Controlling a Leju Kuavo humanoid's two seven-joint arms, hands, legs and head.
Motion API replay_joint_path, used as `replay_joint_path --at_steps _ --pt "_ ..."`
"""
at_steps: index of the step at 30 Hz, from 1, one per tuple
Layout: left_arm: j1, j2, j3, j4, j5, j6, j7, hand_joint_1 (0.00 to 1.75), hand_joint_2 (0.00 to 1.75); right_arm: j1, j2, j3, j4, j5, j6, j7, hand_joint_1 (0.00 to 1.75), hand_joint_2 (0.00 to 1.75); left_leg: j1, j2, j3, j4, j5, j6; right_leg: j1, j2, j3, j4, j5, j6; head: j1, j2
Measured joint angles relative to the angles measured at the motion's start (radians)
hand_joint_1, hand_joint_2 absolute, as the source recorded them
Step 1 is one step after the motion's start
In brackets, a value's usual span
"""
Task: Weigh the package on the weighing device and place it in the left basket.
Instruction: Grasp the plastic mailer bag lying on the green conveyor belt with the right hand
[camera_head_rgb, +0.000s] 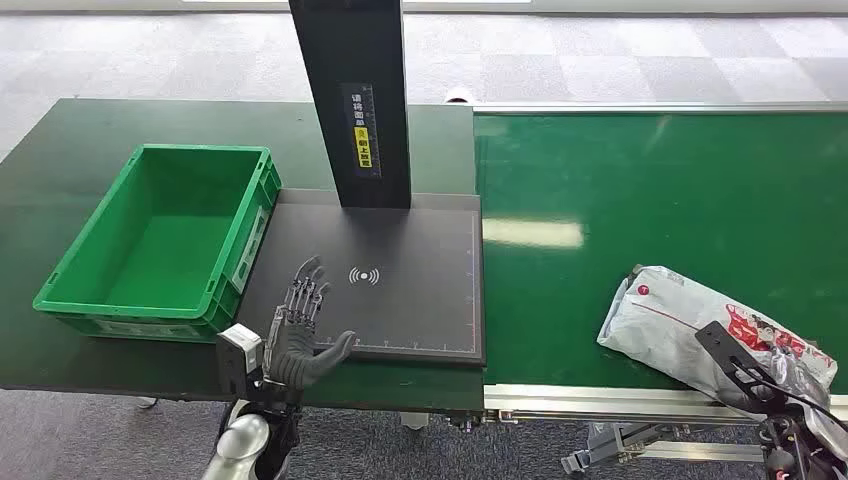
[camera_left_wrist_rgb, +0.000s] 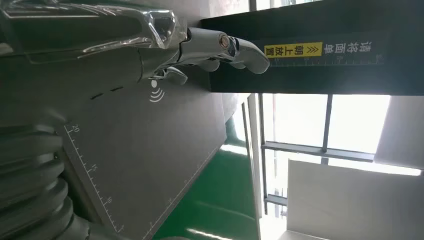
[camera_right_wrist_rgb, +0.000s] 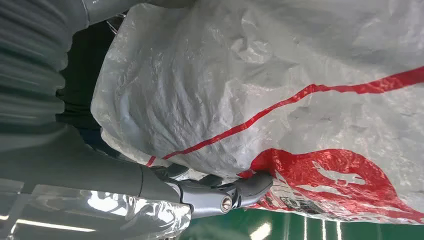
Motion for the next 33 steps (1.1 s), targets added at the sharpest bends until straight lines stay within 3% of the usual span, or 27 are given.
replay_joint_path --at_steps 1,2,3,4,16,23,28,33 --pt "0.0 0.0 0.0 0.001 0.0 0.001 0.0 0.0 1.75 -0.003 -0.001 0.002 0.004 0.0 0.005 0.0 0.98 1.75 0.0 0.0 0.0 0.0 0.0 0.0 0.0 0.0 0.001 0.0 0.0 0.0 0.0 0.0" --pt "0.0 0.0 0.0 0.002 0.0 0.002 0.0 0.0 1.75 -0.006 -0.001 0.004 0.007 0.0 0.012 -0.001 1.17 1.75 0.0 0.0 0.001 0.0 0.0 0.0 0.0 0.0 0.001 0.0 0.0 0.0 0.0 0.0" --pt "-0.001 0.0 0.0 0.004 0.0 0.004 0.0 0.0 1.75 -0.012 -0.002 0.008 0.015 0.001 0.023 -0.004 1.57 1.75 0.0 0.0 0.002 0.0 0.0 0.0 0.0 0.0 0.002 0.0 0.0 0.0 0.0 0.0" --pt "-0.001 0.0 0.0 0.006 0.0 0.006 0.0 0.0 1.75 -0.017 -0.003 0.013 0.022 0.001 0.035 -0.009 1.75 1.75 0.0 0.0 0.002 0.0 0.0 0.001 0.0 0.0 0.003 -0.001 0.0 0.0 0.0 0.0" --pt "-0.01 0.006 0.0 0.025 0.018 0.029 -0.006 0.0 1.75 -0.067 -0.011 0.074 0.063 -0.019 0.069 -0.095 1.75 1.75 0.0 0.0 0.004 0.001 0.0 0.001 0.0 0.0 0.005 -0.001 0.001 0.002 0.0 0.0" --pt "0.052 0.008 0.005 -0.038 0.009 0.043 -0.006 0.0 1.75 -0.058 0.026 0.103 0.027 -0.117 -0.07 -0.225 1.75 1.75 0.0 -0.002 0.001 0.001 0.001 0.002 0.0 -0.001 0.003 0.0 0.001 0.002 0.0 0.0" --pt "0.09 0.008 0.012 -0.077 -0.025 0.067 -0.006 0.0 1.75 -0.033 0.054 0.109 -0.044 -0.187 -0.115 -0.288 1.75 1.75 0.0 -0.003 -0.001 0.001 0.001 0.002 0.0 -0.002 0.002 0.0 0.0 0.003 0.0 0.0" --pt "0.099 0.006 0.022 -0.098 -0.057 0.074 -0.014 0.0 1.75 0.067 0.091 0.105 -0.259 -0.361 -0.225 -0.454 1.75 1.75 0.0 -0.006 -0.003 0.001 0.001 0.002 0.0 -0.004 0.0 0.0 0.0 0.003 0.0 0.0"
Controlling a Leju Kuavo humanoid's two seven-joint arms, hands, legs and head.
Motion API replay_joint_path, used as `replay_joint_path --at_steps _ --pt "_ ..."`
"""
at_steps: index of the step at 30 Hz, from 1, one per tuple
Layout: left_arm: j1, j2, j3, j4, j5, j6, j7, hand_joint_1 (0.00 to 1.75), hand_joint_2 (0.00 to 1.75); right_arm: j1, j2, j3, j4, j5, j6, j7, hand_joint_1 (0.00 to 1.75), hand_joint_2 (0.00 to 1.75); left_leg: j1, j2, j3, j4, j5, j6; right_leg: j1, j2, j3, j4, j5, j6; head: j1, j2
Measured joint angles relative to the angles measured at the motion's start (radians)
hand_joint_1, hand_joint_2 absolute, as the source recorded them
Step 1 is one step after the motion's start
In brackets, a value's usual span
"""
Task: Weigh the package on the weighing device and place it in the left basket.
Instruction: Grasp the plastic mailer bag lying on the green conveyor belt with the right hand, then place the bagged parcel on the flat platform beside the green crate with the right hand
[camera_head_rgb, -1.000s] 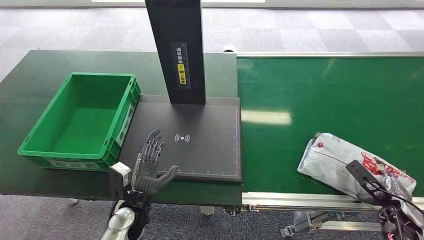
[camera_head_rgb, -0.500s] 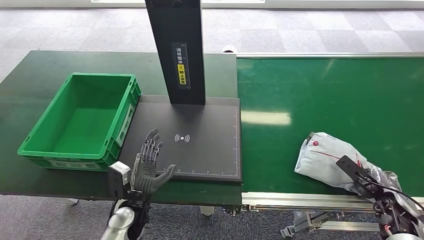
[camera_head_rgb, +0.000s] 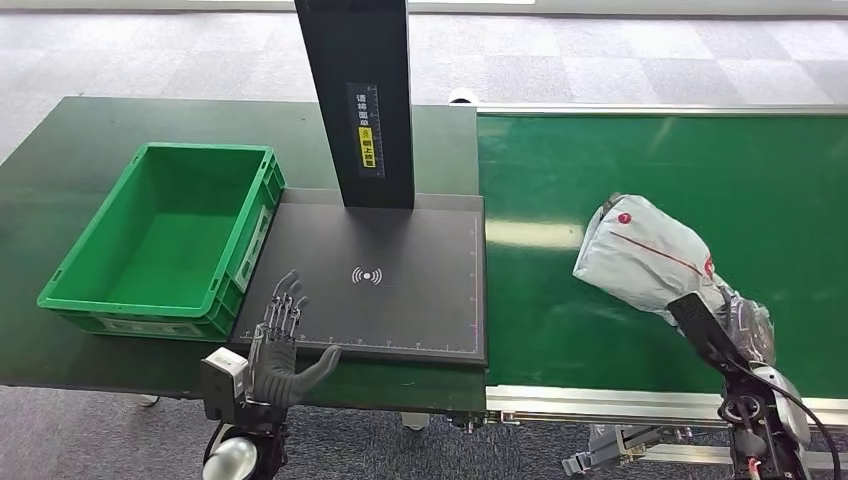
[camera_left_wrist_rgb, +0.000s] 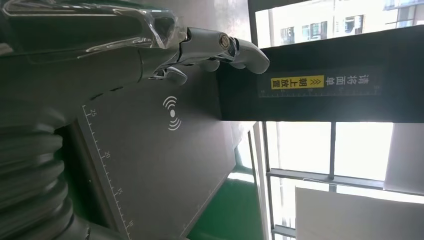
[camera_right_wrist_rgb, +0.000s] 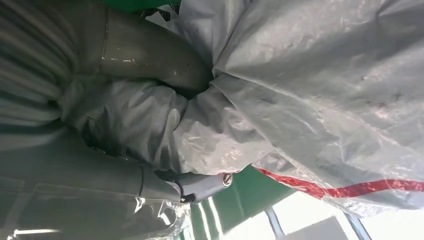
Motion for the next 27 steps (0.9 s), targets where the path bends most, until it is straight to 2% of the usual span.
replay_joint_path --at_steps 5,8,11,14,17,21,27 --pt "-0.006 -0.011 0.006 -0.007 -0.009 -0.018 -0.01 0.0 1.75 0.148 0.06 -0.013 -0.359 -0.143 -0.164 -0.168 1.75 1.75 0.0 -0.002 -0.001 0.0 0.0 0.0 0.0 -0.001 -0.001 0.0 -0.001 0.0 0.0 0.0" --pt "-0.015 -0.016 0.004 -0.006 -0.014 -0.023 -0.017 0.0 1.75 0.215 0.093 -0.011 -0.539 -0.163 -0.233 -0.247 1.75 1.75 0.0 -0.001 -0.001 0.0 0.0 0.0 0.0 -0.001 -0.002 0.0 -0.001 0.0 0.0 0.0" --pt "-0.024 -0.018 0.003 -0.002 -0.015 -0.024 -0.021 0.0 1.75 0.258 0.111 0.014 -0.671 -0.103 -0.314 -0.32 1.75 1.75 0.0 0.0 -0.001 0.0 0.0 0.0 0.0 0.0 -0.001 0.0 -0.001 0.0 0.0 0.0" --pt "-0.03 -0.018 0.003 -0.001 -0.015 -0.024 -0.023 0.0 1.75 0.272 0.113 0.08 -0.755 0.05 -0.382 -0.35 1.75 1.75 0.0 0.003 -0.001 0.0 0.0 0.0 0.0 0.002 -0.001 0.0 -0.001 0.0 0.0 0.0" --pt "-0.032 -0.018 0.004 -0.001 -0.015 -0.024 -0.024 0.0 1.75 0.255 0.102 0.187 -0.784 0.218 -0.397 -0.32 1.75 1.75 0.0 0.003 -0.001 0.0 0.0 0.0 0.0 0.002 0.0 0.0 0.0 0.0 0.0 0.0" --pt "-0.032 -0.017 0.003 -0.001 -0.014 -0.023 -0.027 0.0 1.75 0.181 0.065 0.357 -0.754 0.369 -0.355 -0.235 1.75 1.75 0.0 0.003 0.0 0.0 0.001 0.0 0.0 0.002 -0.001 0.0 0.0 0.0 0.0 0.0" --pt "-0.038 -0.017 -0.003 0.005 -0.002 -0.036 -0.049 0.0 1.75 0.027 0.003 0.556 -0.561 0.343 -0.223 -0.207 1.75 1.75 0.0 0.002 0.0 0.0 0.001 0.0 0.0 0.002 -0.001 0.0 0.0 0.0 0.0 0.0"
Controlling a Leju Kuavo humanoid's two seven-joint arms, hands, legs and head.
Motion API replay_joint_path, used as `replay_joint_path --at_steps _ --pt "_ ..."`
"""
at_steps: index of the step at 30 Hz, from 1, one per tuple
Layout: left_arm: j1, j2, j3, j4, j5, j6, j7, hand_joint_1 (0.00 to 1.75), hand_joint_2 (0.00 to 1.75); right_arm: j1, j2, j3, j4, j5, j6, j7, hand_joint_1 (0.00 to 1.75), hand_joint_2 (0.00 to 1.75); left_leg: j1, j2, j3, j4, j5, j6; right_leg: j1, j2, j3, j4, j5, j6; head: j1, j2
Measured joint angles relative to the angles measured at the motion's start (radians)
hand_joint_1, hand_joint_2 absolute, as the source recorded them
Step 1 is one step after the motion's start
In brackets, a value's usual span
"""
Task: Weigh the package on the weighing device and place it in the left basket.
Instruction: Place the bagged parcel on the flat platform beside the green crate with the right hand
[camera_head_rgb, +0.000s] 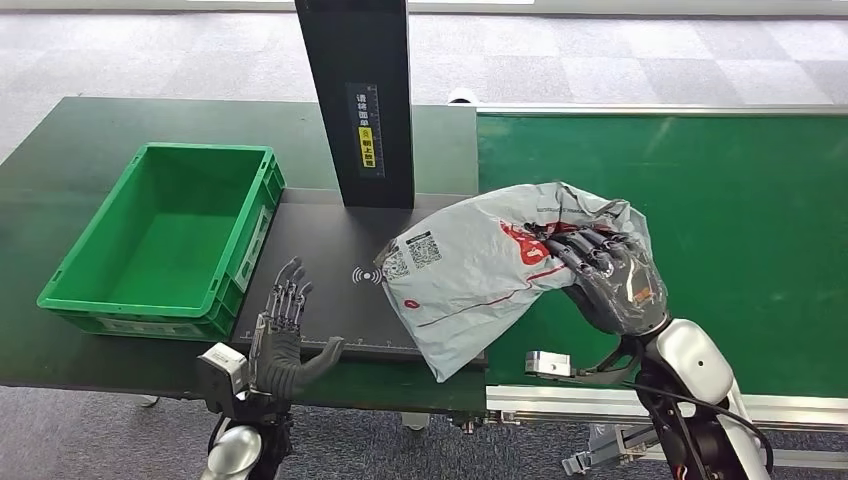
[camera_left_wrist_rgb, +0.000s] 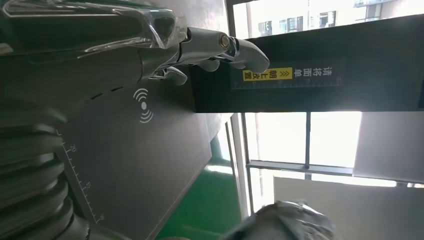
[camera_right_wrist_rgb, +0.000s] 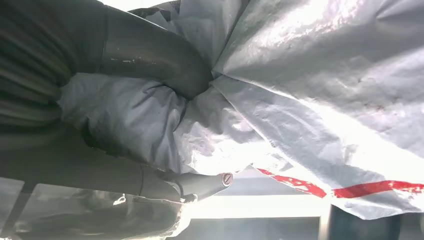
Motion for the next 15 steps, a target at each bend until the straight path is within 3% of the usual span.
replay_joint_path --at_steps 9,15 --pt "-0.026 0.0 -0.036 0.029 0.027 0.002 -0.02 0.0 1.75 -0.255 -0.011 0.178 0.45 -0.041 0.027 -0.04 1.75 1.75 0.0 -0.001 -0.001 0.0 0.0 0.0 0.0 -0.001 0.0 0.0 0.0 0.0 0.0 0.0" --pt "-0.04 -0.001 -0.047 0.047 0.039 0.004 -0.024 0.0 1.75 -0.342 0.042 0.251 0.631 -0.043 0.042 -0.049 1.75 1.75 0.0 0.0 -0.001 0.0 0.0 0.0 0.0 -0.001 -0.001 0.0 0.0 0.0 0.0 0.0"
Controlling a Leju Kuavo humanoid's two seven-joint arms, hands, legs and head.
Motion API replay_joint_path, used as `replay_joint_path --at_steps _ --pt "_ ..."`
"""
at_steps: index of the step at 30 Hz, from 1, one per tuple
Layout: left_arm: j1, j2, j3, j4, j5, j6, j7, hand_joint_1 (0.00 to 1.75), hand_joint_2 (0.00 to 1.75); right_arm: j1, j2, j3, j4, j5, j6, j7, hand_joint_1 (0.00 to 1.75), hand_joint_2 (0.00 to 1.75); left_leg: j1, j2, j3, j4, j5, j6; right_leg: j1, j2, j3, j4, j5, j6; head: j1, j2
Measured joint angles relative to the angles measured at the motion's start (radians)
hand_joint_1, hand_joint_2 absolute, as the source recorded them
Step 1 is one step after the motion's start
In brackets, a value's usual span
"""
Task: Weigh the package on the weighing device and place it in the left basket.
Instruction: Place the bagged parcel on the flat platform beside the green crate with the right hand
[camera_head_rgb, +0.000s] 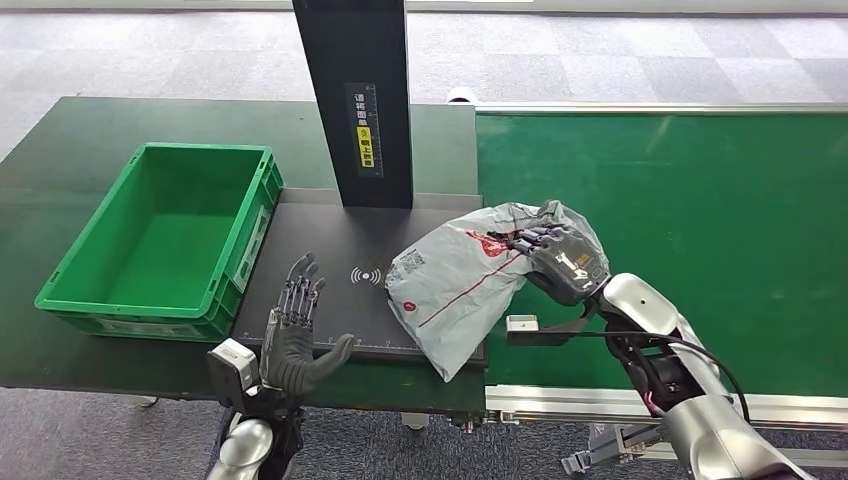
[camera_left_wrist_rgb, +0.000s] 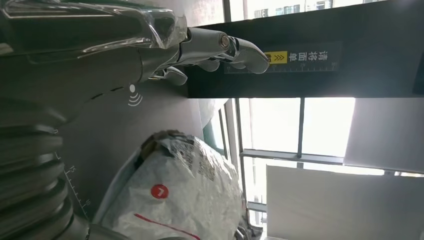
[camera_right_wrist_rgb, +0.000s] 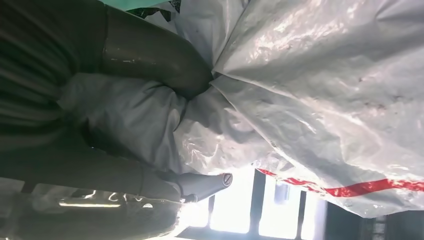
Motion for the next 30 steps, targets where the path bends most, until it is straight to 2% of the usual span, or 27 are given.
replay_joint_path --at_steps 11,16,19,20,21,24,26,30 --pt "-0.045 -0.005 -0.041 0.053 0.005 -0.002 -0.002 0.0 1.75 -0.09 0.227 0.101 0.209 0.007 0.027 0.011 1.75 1.75 0.0 0.001 0.0 0.0 0.0 0.0 0.0 0.001 -0.001 0.0 0.0 0.0 0.0 0.0" --pt "-0.051 -0.005 -0.047 0.065 0.005 -0.002 -0.002 0.0 1.75 -0.105 0.271 0.126 0.251 0.009 0.033 0.016 1.75 1.75 0.0 0.001 0.0 0.0 0.0 0.0 0.0 0.001 -0.001 0.0 0.0 0.0 0.0 0.0" --pt "-0.054 -0.005 -0.048 0.07 0.008 -0.005 -0.001 0.0 1.75 -0.112 0.289 0.14 0.272 0.016 0.082 0.03 1.75 1.75 0.0 0.001 0.0 0.0 0.0 0.0 0.0 0.001 -0.001 0.0 0.0 0.0 0.0 0.0" --pt "-0.056 -0.005 -0.049 0.072 0.008 -0.007 0.0 0.0 1.75 -0.114 0.297 0.147 0.281 0.019 0.114 0.044 1.68 1.75 0.0 0.001 0.0 0.0 0.0 0.0 0.0 0.001 -0.001 0.0 0.0 0.0 0.0 0.0" --pt "-0.058 -0.005 -0.05 0.074 0.008 -0.009 0.001 0.0 1.75 -0.117 0.305 0.154 0.291 0.02 0.149 0.062 1.36 1.75 0.0 0.001 0.0 0.0 0.0 0.0 0.0 0.001 -0.001 0.0 0.0 0.0 0.0 0.0" --pt "-0.064 -0.003 -0.056 0.081 0.009 -0.011 0.005 0.0 1.75 -0.124 0.324 0.17 0.319 0.01 0.242 0.134 0.17 1.75 0.0 0.001 0.0 0.0 0.0 0.0 0.0 0.001 -0.001 0.0 0.0 0.0 0.0 0.0" --pt "-0.068 -0.001 -0.059 0.086 0.01 -0.012 0.007 0.0 1.75 -0.129 0.329 0.175 0.335 -0.01 0.277 0.18 0.01 1.75 0.0 0.001 0.0 0.0 0.0 0.0 0.0 0.001 -0.001 0.0 0.0 0.0 0.0 0.0" --pt "-0.075 0.004 -0.063 0.102 0.019 -0.014 0.007 0.0 1.75 -0.141 0.329 0.165 0.357 -0.078 0.295 0.216 0.0 1.75 0.0 0.001 0.0 0.0 0.0 0.0 0.0 0.001 -0.001 0.0 0.0 0.0 0.0 0.0"
